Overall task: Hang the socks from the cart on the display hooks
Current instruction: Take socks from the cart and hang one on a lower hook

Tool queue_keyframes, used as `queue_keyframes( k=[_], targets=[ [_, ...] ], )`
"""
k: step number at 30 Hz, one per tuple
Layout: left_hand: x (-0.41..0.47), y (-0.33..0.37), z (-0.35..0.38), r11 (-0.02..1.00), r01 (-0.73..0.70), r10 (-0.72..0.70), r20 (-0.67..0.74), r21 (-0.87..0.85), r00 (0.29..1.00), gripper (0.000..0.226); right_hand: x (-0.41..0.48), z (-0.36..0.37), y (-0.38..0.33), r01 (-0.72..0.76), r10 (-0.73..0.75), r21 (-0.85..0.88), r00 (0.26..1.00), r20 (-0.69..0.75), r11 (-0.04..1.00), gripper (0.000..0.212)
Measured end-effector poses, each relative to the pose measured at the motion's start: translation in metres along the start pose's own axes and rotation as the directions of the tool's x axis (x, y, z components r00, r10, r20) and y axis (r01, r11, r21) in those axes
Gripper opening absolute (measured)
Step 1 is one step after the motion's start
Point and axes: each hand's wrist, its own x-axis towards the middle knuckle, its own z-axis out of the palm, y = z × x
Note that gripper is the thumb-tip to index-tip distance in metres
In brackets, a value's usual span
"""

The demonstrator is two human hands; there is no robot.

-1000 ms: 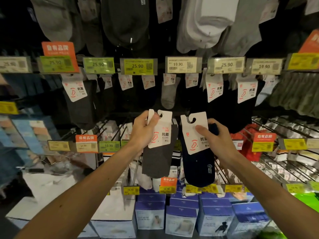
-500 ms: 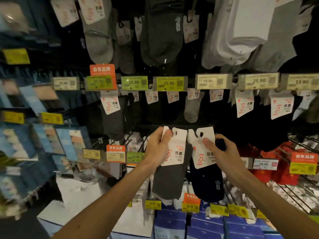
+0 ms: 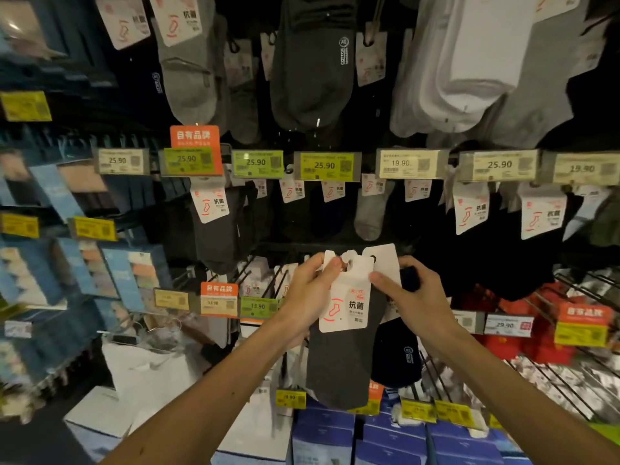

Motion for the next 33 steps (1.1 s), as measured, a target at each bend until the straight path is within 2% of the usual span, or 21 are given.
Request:
queue_keyframes(
  k=[5, 11, 13, 16, 20, 22, 27, 30, 33],
  targets=[
    [0.001, 0.010, -0.009, 1.000, -0.014, 0.014, -0.050, 0.001, 0.999, 0.021, 0.018, 0.006, -0.002, 0.036, -0.031, -0.044, 0.995, 0.099, 0.998, 0.009],
    [-0.011, 0.026, -0.039, 0.994, -0.028, 0.050, -0.213, 0.105, 0.976, 0.023, 0.039, 0.034, -0.003, 0.023, -0.023, -0.002, 0.982, 0.189, 1.000, 0.009],
    [-0.011, 0.032, -0.055, 0.987, -0.032, 0.080, -0.300, 0.160, 0.951, 0.026, 0.043, 0.047, -0.005, -0.013, 0.005, 0.036, 0.978, 0.206, 0.999, 0.009],
    [-0.007, 0.046, -0.084, 0.976, -0.090, 0.172, -0.454, 0.198, 0.874, 0.014, 0.045, 0.064, -0.011, -0.076, 0.055, 0.078, 0.967, 0.248, 0.994, 0.009],
    [0.011, 0.066, -0.126, 0.964, -0.137, 0.246, -0.565, 0.228, 0.787, 0.027, 0.050, 0.087, -0.021, -0.053, 0.026, 0.082, 0.956, 0.292, 0.995, 0.009],
    [0.021, 0.071, -0.144, 0.963, -0.127, 0.244, -0.573, 0.236, 0.782, 0.029, 0.054, 0.100, -0.024, -0.037, 0.012, 0.079, 0.958, 0.287, 0.996, 0.009],
    [0.047, 0.066, -0.171, 0.959, -0.128, 0.246, -0.515, 0.254, 0.821, 0.035, 0.062, 0.134, -0.025, -0.034, 0.008, 0.103, 0.971, 0.240, 0.994, 0.010],
    [0.056, 0.066, -0.188, 0.924, -0.194, 0.344, -0.498, 0.329, 0.796, 0.034, 0.065, 0.152, -0.024, -0.029, 0.005, 0.102, 0.975, 0.223, 0.994, 0.010],
    [0.058, 0.064, -0.199, 0.872, -0.326, 0.472, -0.449, 0.365, 0.759, 0.034, 0.066, 0.165, -0.023, 0.001, -0.024, 0.110, 0.979, 0.203, 0.994, 0.009]
  ],
)
